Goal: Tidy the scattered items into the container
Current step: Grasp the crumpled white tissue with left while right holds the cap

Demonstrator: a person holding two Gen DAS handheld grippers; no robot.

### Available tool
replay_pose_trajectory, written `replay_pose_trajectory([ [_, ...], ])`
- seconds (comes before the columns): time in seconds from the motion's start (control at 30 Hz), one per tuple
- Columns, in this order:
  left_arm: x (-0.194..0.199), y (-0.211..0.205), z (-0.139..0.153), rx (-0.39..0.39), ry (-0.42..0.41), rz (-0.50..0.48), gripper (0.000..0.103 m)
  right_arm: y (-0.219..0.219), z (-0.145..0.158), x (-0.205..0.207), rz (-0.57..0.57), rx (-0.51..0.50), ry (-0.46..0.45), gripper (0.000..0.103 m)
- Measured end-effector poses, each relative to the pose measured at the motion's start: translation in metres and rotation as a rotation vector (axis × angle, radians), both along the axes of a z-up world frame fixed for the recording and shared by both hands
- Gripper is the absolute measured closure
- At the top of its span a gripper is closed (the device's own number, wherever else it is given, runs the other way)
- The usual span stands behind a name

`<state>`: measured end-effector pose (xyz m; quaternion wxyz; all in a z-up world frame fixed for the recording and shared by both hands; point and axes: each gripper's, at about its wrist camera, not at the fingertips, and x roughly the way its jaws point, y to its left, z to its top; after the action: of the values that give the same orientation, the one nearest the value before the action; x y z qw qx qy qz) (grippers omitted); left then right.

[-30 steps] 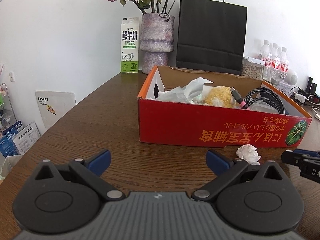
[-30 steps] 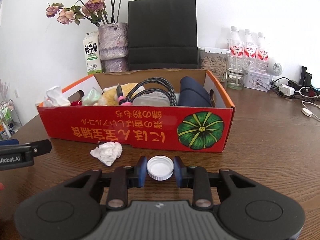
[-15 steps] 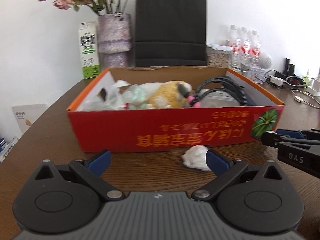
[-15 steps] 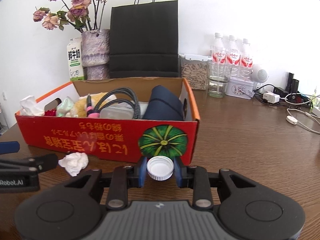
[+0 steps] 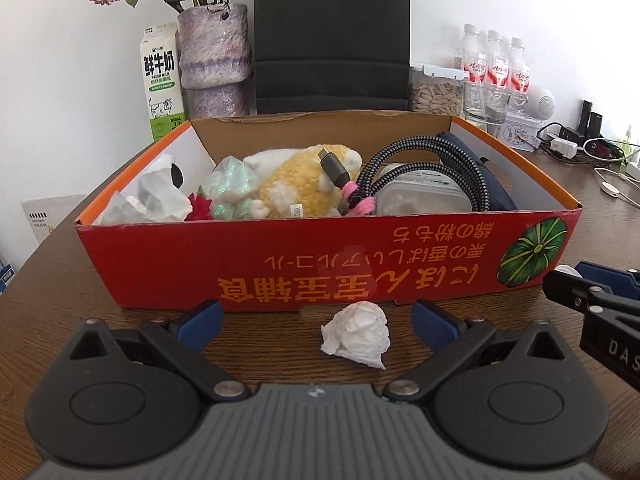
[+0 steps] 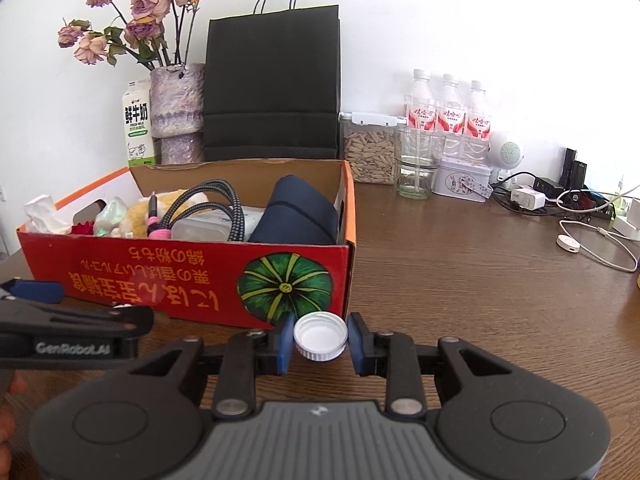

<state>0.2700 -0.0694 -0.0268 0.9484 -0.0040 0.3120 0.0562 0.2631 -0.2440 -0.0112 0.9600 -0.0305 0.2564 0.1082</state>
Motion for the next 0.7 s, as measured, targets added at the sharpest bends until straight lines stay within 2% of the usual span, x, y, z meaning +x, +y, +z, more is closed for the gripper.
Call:
replay_pose_trajectory([
  [0.13,0.004,0.002,-0.003,-0.007,0.028,0.035,0.005,0.002,0.000,-0.003,0.006,0.004,0.001,0.075],
  [0.23,0.006,0.004,-0.005,-0.027,0.045,0.029,0.016,0.002,0.000,-0.004,0.007,0.005,0.000,0.075],
  [0.27,0.005,0.004,-0.005,-0.026,0.041,0.024,0.023,0.002,0.000,-0.004,0.007,0.005,-0.001,0.075],
  [0.33,0.002,0.002,-0.003,-0.028,0.026,0.003,0.047,0.002,0.000,-0.004,0.004,0.006,-0.002,0.075],
  [0.37,0.000,0.002,-0.002,-0.035,0.019,-0.006,0.068,0.002,0.000,-0.004,0.002,0.008,-0.001,0.075],
  [0.4,-0.002,0.003,-0.001,-0.046,0.016,-0.017,0.078,0.001,0.000,-0.004,0.000,0.011,0.000,0.075],
  [0.53,-0.007,0.012,0.000,-0.100,0.005,-0.028,0.078,0.000,0.000,-0.004,-0.005,0.019,0.001,0.075],
  [0.7,-0.010,0.016,0.000,-0.108,-0.003,-0.022,0.078,0.000,0.001,-0.006,-0.003,0.019,-0.009,0.075],
])
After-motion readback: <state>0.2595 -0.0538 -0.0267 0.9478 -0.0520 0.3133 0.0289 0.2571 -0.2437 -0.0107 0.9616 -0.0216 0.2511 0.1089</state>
